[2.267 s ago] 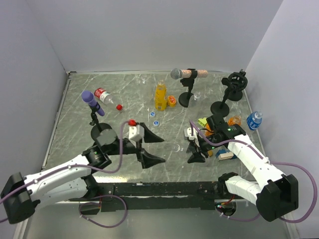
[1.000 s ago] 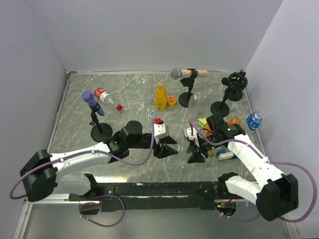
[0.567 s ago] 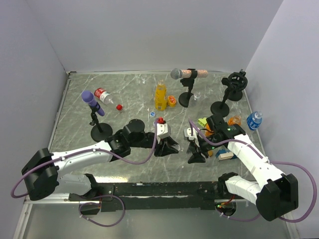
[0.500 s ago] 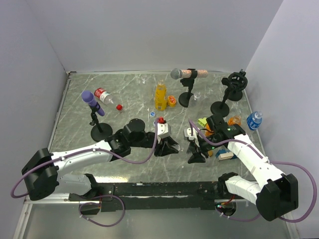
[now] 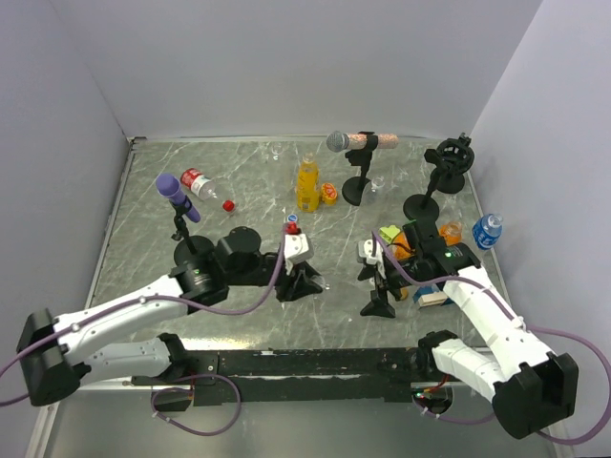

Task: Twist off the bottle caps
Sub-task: Pass from the right arm to the left, then place the bottle without the bottle cap at the center of the board.

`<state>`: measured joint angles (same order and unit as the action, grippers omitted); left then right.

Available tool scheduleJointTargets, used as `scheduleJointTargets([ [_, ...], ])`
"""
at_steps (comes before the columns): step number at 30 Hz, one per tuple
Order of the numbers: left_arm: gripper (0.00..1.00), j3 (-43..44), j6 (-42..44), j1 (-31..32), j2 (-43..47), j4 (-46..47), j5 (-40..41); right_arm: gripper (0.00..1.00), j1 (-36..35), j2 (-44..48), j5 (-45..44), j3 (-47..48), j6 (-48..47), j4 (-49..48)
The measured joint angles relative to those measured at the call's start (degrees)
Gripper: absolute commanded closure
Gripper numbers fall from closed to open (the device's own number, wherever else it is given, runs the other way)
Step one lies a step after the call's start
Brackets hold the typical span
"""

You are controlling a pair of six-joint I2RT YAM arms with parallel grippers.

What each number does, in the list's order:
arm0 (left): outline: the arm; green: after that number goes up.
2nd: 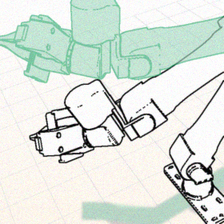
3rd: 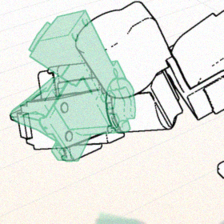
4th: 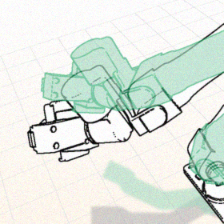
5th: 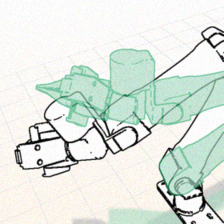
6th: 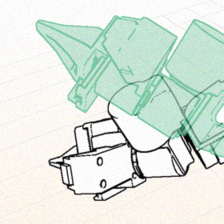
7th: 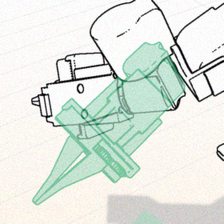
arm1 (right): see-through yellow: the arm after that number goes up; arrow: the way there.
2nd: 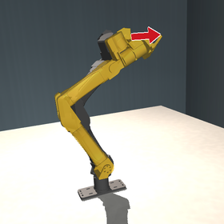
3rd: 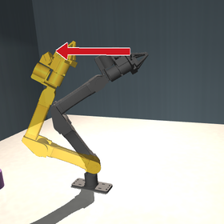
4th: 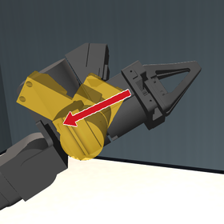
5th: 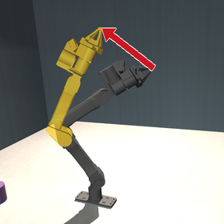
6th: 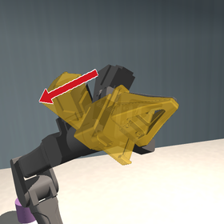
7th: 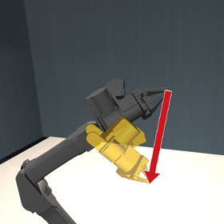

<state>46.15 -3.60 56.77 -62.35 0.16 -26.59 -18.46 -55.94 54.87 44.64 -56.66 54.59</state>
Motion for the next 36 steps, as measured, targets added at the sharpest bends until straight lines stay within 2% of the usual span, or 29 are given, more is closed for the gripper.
scheduleJointTargets([
  [4,0.99,4.9,0.0,-1.7,4.1,-11.1,4.7,0.01,1.4,1.6,-1.5,0.0,1.8,-1.2],
  [7,0.99,12.8,0.0,-5.4,4.1,-20.9,9.0,0.01,2.3,2.5,-2.7,0.0,3.1,-2.4],
  [10,0.99,22.8,0.0,-9.1,1.6,-29.9,14.9,0.01,2.6,3.0,-3.6,0.0,4.1,-3.3],
  [15,0.99,34.6,-0.2,-12.2,-6.3,-39.1,24.6,0.01,2.7,3.0,-4.6,0.0,4.9,-4.2],
  [23,0.99,44.0,-0.5,-16.6,-22.1,-46.8,35.5,0.01,2.8,3.1,-4.7,0.0,5.0,-4.5],
  [31,0.98,55.7,0.4,-19.0,-33.5,-47.8,37.9,0.01,2.8,3.6,-4.7,0.0,5.2,-4.6],
  [36,0.97,59.7,1.3,-20.2,-38.5,-48.9,38.7,0.01,2.8,3.8,-4.6,0.0,5.2,-4.9],
])
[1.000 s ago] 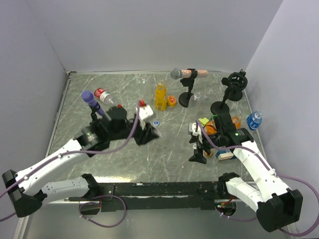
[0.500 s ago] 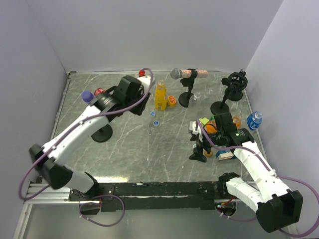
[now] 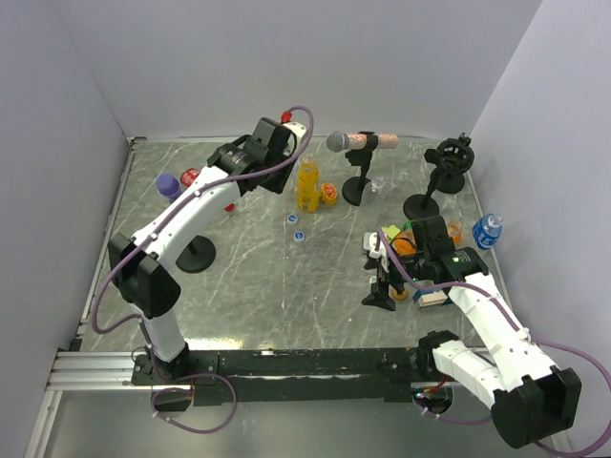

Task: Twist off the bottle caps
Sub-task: Place the bottle without the bottle cap at the center of the board.

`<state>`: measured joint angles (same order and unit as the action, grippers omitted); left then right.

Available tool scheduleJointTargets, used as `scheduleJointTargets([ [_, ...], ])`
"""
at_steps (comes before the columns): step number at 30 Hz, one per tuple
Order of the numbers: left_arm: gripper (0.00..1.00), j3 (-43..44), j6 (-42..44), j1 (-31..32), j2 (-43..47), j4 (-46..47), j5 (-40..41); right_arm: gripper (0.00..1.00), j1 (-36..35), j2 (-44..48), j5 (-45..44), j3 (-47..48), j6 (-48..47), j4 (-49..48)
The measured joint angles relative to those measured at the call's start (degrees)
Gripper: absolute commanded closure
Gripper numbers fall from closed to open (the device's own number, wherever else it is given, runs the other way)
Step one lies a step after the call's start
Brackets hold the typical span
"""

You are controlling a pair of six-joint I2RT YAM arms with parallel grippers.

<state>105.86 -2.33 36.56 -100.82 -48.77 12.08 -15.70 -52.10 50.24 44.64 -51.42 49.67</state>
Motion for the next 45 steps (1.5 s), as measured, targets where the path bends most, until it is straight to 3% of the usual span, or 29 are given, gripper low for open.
scheduleJointTargets([
  [11,0.92,0.3,0.2,-3.2,-2.2,-0.8,-1.7,0.01,0.0,0.0,0.1,0.0,0.0,0.0],
  [17,0.79,0.3,0.1,-4.9,-3.3,-0.7,-3.3,0.01,0.0,0.0,0.1,0.0,0.0,0.0],
  [24,0.75,0.3,0.0,-5.2,-5.6,0.0,-4.3,0.01,0.0,0.0,0.2,0.0,0.0,0.0],
  [33,0.44,0.6,-0.4,-5.5,-5.9,0.9,-4.7,0.01,0.0,0.0,0.2,0.0,0.0,0.0],
  [45,0.16,0.7,-1.6,-5.6,-5.8,0.9,-4.7,0.01,0.0,0.0,0.2,0.0,0.0,0.0],
])
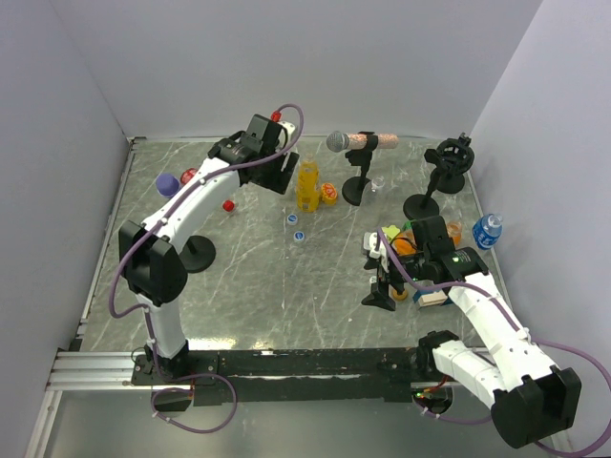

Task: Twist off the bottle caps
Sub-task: Place the bottle without the bottle cap at the center of the board, then pick up the plastic bottle from the center of the board.

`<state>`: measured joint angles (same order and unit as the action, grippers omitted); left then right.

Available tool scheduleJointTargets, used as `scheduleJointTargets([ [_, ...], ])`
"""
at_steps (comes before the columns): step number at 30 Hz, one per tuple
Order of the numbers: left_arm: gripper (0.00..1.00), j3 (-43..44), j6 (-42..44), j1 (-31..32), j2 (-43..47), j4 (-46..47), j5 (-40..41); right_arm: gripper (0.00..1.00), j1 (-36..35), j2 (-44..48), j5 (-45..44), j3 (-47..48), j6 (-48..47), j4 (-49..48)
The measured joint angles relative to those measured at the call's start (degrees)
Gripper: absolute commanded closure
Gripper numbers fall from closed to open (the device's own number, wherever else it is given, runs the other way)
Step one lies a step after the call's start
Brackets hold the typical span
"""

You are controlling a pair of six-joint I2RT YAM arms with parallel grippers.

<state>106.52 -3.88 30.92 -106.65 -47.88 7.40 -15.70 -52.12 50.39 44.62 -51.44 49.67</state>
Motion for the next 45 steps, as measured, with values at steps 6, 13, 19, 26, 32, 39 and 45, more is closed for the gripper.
scheduleJointTargets([
  [6,0.10,0.0,-0.4,0.0,2.4,0.3,0.0,0.01,0.0,-0.1,0.0,0.0,0.0,0.0],
  [13,0.04,0.0,-1.3,-0.1,6.7,2.3,0.0,0.01,0.0,-0.2,0.0,0.0,0.0,0.0],
  [19,0.04,-0.1,-1.5,-0.5,8.5,3.9,0.0,0.01,0.0,-0.2,0.0,0.0,0.0,0.0],
  [26,0.03,-2.9,-2.1,-1.2,9.6,5.7,-0.2,0.01,0.0,-0.2,0.0,0.0,0.0,0.0],
  [32,0.03,-10.6,-7.5,-5.7,15.3,12.1,-4.3,0.01,0.0,-0.2,0.0,0.0,0.0,0.0],
  [39,0.16,-11.4,-24.5,-16.2,17.5,16.0,-2.8,0.01,0.0,-0.2,0.0,0.0,0.0,0.0],
  [45,0.19,-3.1,-34.0,-15.5,9.3,11.9,5.7,0.01,0.0,-0.2,0.0,0.0,0.0,0.0],
])
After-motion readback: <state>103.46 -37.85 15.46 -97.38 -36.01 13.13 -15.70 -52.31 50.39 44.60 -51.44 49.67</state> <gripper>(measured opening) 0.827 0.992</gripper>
